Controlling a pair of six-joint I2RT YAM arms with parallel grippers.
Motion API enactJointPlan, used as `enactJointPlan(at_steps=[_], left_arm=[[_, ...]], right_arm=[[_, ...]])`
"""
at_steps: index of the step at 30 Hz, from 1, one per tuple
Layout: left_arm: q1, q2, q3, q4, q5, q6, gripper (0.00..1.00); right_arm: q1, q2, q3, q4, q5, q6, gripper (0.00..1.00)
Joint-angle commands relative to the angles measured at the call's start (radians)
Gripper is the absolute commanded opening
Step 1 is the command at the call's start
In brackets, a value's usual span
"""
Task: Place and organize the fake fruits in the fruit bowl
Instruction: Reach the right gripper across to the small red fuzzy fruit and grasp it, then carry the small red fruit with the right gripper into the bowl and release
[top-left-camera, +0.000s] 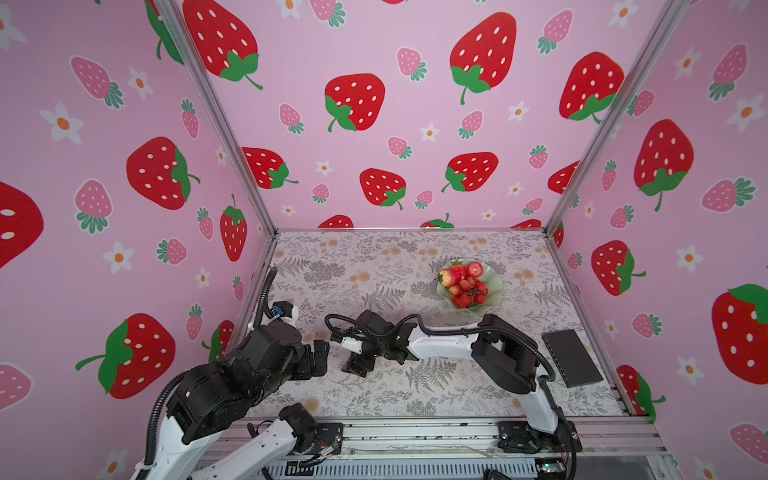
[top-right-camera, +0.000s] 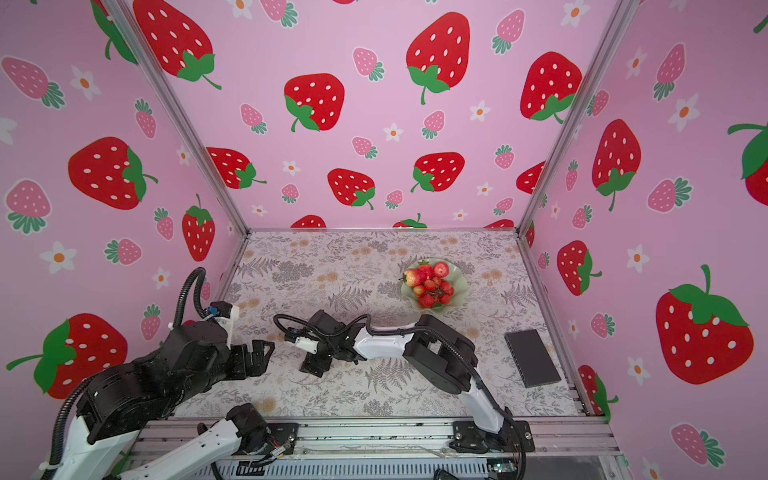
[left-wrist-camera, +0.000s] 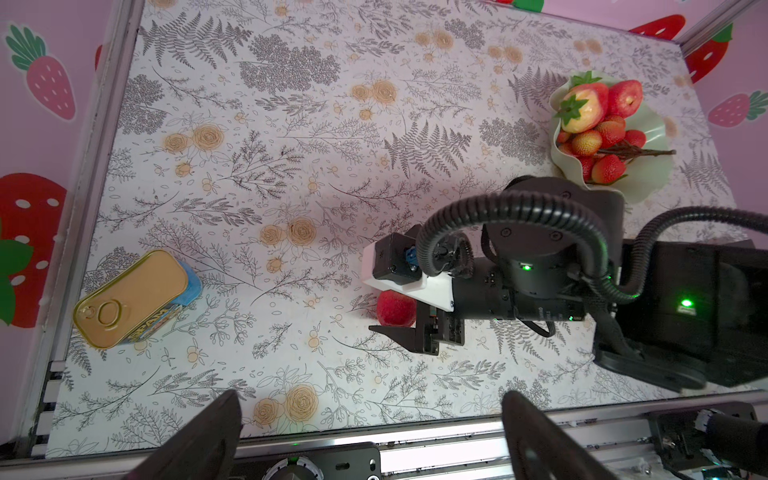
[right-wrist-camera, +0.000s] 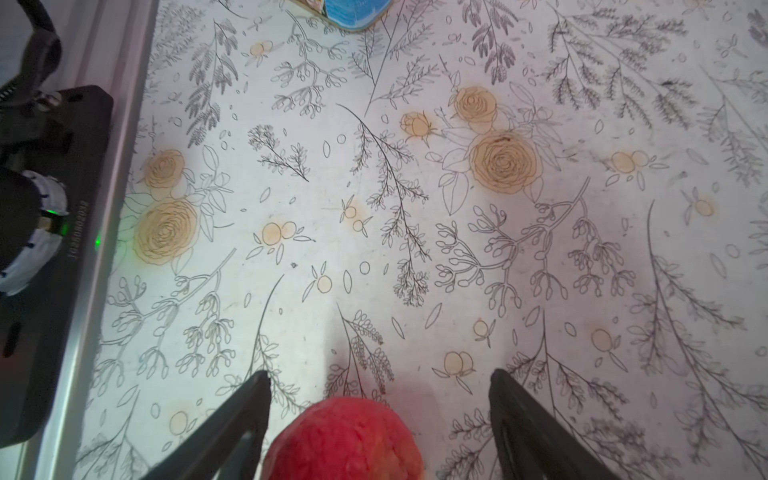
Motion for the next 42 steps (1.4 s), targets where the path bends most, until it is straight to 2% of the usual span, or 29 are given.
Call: enactJointPlan(at_steps=[1, 10, 13, 24, 28, 32, 39, 42], left_arm=[[0.003, -0.026, -0.008, 0.0, -0.048, -0.017, 0.99], [0.003, -0.046, -0.022, 0.003, -0.062, -0.023, 0.99], [0.003, -0.046, -0.031, 0.016, -0.057, -0.018, 0.99], [0.004, -0.028, -0.054, 0.054, -0.039, 0.003, 0.99], [0.003, -0.026, -0.062, 0.067, -0.037, 0.008, 0.99], [0.003, -0.021, -0.071, 0.079, -0.031, 0.012, 0.99], [0.003, -0.038, -0.09, 0.136, -0.023, 0.043, 0.99], [0.003, -0.063, -0.132, 0.246, 0.031, 0.136, 0.99]], right_arm=[[0.008, 0.029, 0.042, -0.069, 0.04, -0.03, 0.81], [0.008, 0.045, 0.053, -0.073, 0.07, -0.016, 0.77], [0.006, 0.054, 0.066, -0.095, 0.089, -0.02, 0.73], [-0.007, -0.024, -0.026, -0.087, 0.14, 0.006, 0.83], [-0.022, -0.046, -0.059, -0.069, 0.151, 0.016, 0.79], [-0.024, -0.055, -0.067, -0.053, 0.155, 0.018, 0.58], [-0.054, -0.14, -0.126, -0.007, 0.169, 0.037, 0.56], [-0.108, -0.219, -0.164, -0.011, 0.181, 0.045, 0.56]])
